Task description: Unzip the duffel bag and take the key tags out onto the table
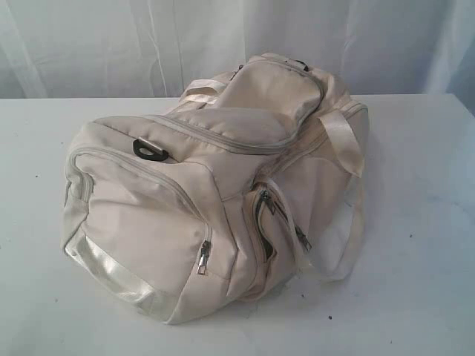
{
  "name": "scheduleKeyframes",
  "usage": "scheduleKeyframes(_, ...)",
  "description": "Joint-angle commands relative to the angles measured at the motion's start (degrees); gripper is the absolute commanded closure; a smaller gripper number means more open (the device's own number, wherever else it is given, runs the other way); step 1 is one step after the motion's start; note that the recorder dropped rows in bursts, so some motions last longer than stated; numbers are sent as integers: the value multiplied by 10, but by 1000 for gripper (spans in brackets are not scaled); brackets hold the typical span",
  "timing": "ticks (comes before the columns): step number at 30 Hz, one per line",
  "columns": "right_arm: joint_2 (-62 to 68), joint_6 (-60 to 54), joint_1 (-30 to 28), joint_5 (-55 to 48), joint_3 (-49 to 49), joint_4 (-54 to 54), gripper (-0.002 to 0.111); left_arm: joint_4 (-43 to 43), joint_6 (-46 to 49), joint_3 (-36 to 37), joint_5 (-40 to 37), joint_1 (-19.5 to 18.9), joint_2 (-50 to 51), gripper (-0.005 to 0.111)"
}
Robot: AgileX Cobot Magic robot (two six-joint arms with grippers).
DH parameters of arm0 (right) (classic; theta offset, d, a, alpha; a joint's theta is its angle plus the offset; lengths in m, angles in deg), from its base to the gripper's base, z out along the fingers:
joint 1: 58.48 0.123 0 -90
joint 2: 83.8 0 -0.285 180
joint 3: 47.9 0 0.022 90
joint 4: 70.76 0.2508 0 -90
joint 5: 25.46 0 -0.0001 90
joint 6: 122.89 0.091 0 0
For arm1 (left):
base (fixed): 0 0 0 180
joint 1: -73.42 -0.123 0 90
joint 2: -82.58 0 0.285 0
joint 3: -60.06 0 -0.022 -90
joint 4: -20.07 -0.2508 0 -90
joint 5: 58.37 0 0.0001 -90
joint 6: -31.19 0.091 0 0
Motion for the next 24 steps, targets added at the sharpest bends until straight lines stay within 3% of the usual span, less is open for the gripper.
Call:
scheduleKeyframes(1, -3, -1, 1, 6, -3, -3, 108, 7, 0, 2, -4, -2, -3, 107)
scheduleKeyframes(15, -3, -1, 1, 6, -3, -3, 108, 7, 0, 2, 28, -2, -3, 107)
scheduleKeyframes(19, -3, -1, 1, 6, -3, -3, 108, 7, 0, 2, 111, -2, -3, 107)
scheduleKeyframes(24, -3, -1, 1, 6, -3, -3, 108, 7, 0, 2, 309, -2, -3, 107)
